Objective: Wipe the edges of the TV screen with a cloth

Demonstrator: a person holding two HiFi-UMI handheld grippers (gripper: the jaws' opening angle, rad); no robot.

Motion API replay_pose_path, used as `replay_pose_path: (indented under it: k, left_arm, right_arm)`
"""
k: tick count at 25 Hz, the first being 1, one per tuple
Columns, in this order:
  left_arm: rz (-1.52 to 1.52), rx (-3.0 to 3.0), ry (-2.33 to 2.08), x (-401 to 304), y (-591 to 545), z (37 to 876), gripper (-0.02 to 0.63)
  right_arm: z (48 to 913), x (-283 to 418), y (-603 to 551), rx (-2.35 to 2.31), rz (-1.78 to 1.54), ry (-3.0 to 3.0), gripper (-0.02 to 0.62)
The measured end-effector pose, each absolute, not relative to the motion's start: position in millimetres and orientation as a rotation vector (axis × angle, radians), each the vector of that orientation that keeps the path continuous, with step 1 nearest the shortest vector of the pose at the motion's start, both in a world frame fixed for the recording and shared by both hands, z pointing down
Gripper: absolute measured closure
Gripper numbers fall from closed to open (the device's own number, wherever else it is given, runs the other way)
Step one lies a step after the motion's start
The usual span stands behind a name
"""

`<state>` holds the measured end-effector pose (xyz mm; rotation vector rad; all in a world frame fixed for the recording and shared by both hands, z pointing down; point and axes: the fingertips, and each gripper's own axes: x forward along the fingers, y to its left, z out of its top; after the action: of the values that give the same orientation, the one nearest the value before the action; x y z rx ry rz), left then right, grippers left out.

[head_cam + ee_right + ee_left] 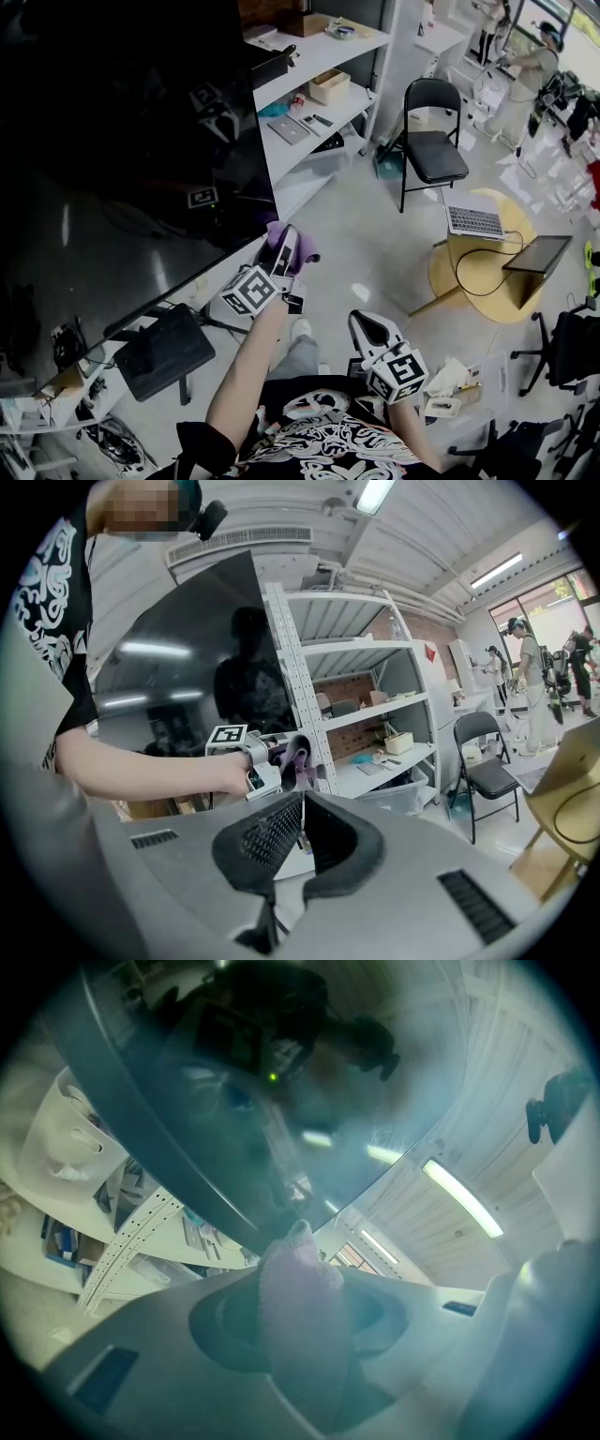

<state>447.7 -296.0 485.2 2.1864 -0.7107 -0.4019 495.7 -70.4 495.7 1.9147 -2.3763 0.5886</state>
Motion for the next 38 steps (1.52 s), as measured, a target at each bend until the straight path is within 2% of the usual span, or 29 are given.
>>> replay_pose_path:
  k: [26,38]
  left_arm:
    - [-0.398,2.409,-0.466,492.2,-272.2,440.0,0.436]
    - [-0.421,2.408,-0.472,477.4,-252.9,432.7,0.436]
  right_arm:
    - [468.2,564.6,-59.3,2.202,0.319,-2.154,0.568]
    - [460.0,558.3,-49.8,2.24,0.292,-2.137,0.568]
